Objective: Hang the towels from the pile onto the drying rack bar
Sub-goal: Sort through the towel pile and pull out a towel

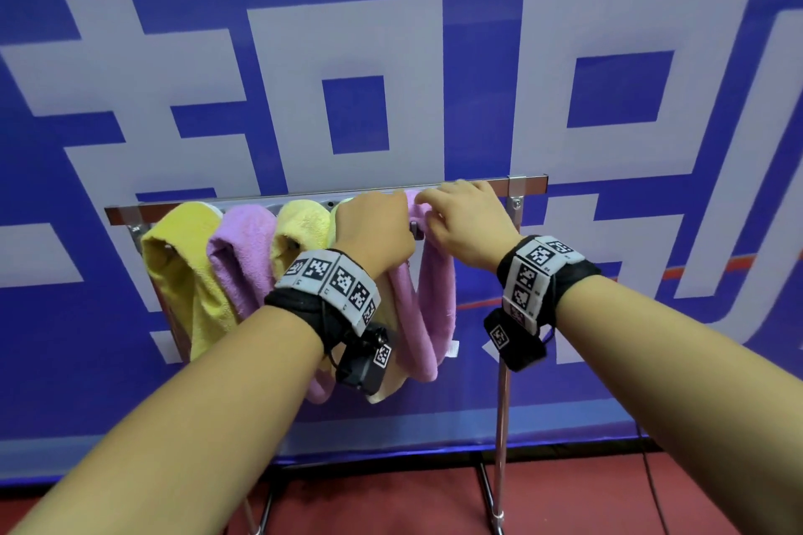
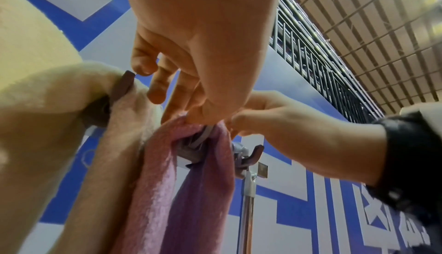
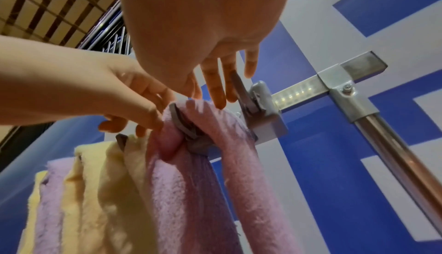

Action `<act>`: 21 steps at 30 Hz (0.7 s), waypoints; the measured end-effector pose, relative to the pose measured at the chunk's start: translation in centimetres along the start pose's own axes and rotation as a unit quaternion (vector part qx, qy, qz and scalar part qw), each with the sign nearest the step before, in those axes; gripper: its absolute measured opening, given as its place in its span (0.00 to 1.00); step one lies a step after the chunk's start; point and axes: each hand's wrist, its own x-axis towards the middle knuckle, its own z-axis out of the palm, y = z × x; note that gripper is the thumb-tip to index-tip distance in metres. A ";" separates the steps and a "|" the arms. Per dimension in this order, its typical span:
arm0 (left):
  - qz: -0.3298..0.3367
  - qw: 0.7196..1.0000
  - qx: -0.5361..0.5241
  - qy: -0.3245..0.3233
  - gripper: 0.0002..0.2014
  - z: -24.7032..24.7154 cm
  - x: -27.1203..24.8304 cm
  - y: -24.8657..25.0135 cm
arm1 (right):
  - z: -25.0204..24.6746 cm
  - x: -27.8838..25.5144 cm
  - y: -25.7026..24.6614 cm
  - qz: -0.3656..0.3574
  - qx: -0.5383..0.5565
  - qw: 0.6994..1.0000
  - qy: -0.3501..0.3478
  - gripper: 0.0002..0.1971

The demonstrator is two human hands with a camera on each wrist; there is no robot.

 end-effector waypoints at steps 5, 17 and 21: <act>0.015 0.999 0.021 0.028 0.11 1.6 -0.2 -0.2 | 1.9 0.2 0.3 -0.005 0.025 0.999 -0.020 0.21; 0.039 0.995 0.096 -0.010 0.08 2.5 -1.4 0.0 | 1.4 -0.3 -0.4 -0.002 -0.030 0.998 -0.049 0.12; 0.073 0.992 0.103 -0.025 0.11 2.4 -2.6 0.0 | 0.7 -0.7 -1.1 0.000 -0.054 0.995 -0.082 0.10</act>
